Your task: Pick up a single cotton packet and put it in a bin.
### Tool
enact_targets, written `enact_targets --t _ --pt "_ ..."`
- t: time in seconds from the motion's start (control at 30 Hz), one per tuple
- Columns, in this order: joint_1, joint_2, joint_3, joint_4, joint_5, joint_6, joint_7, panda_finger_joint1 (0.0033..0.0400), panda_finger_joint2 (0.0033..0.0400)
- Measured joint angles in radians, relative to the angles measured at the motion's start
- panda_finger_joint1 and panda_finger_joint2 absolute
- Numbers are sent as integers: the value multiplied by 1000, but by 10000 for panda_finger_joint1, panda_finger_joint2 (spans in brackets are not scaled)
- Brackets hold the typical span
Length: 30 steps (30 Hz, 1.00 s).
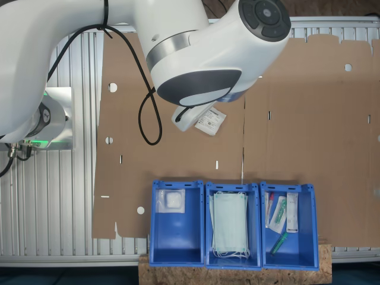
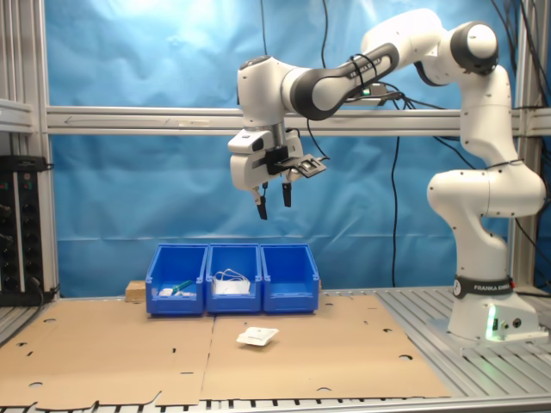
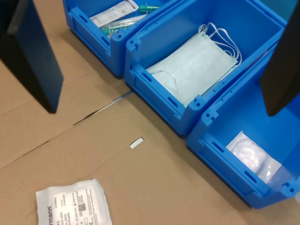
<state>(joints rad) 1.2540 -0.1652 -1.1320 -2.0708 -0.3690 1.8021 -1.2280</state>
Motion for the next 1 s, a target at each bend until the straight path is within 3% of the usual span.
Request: enact_targets --t 1.0 --pt "0 0 0 0 0 0 0 400 400"
